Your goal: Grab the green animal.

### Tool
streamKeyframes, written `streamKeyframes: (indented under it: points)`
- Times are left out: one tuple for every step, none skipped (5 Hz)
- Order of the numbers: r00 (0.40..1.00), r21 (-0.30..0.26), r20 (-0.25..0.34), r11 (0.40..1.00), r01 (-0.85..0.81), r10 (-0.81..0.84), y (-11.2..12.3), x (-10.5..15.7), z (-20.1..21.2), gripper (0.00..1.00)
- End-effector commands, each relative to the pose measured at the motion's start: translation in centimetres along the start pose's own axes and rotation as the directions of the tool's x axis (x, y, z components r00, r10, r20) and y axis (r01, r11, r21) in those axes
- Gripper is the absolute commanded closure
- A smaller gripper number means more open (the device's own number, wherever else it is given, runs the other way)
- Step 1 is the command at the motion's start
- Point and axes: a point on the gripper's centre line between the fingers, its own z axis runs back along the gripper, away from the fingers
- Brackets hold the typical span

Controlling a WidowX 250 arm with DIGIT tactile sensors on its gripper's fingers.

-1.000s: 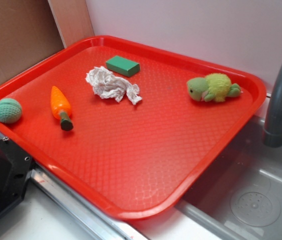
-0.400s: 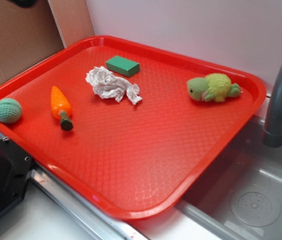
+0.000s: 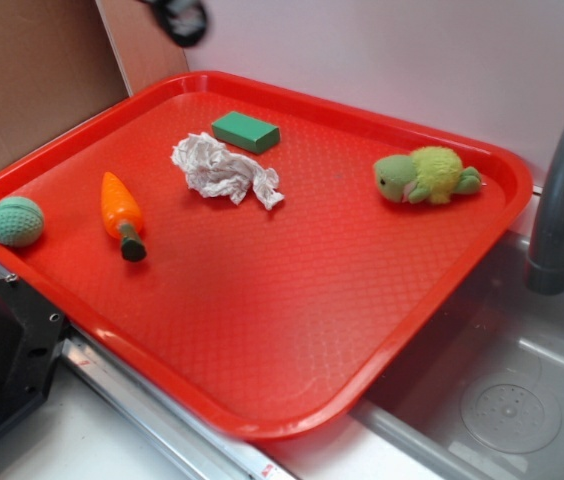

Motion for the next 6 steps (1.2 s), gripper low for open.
streamKeyframes:
  points:
    - [0.985,-0.086,0.132,0.989,0.119,-0.107,-1.3,7.0,-4.6,0.0]
    - [0.979,-0.127,0.128,0.976,0.174,-0.158,-2.5,8.6,-7.3,0.0]
    - [0.981,-0.096,0.091,0.978,0.183,-0.174,-3.4,9.8,-9.6,0.0]
    - [0.961,-0.117,0.056,0.954,0.276,-0.272,-5.2,10.3,-11.6,0.0]
    - [0.947,-0.191,0.071,0.928,0.321,-0.313,-6.6,10.1,-12.4,0.0]
    - [0.947,-0.153,0.009,0.936,0.317,-0.32,-7.2,10.0,-13.7,0.0]
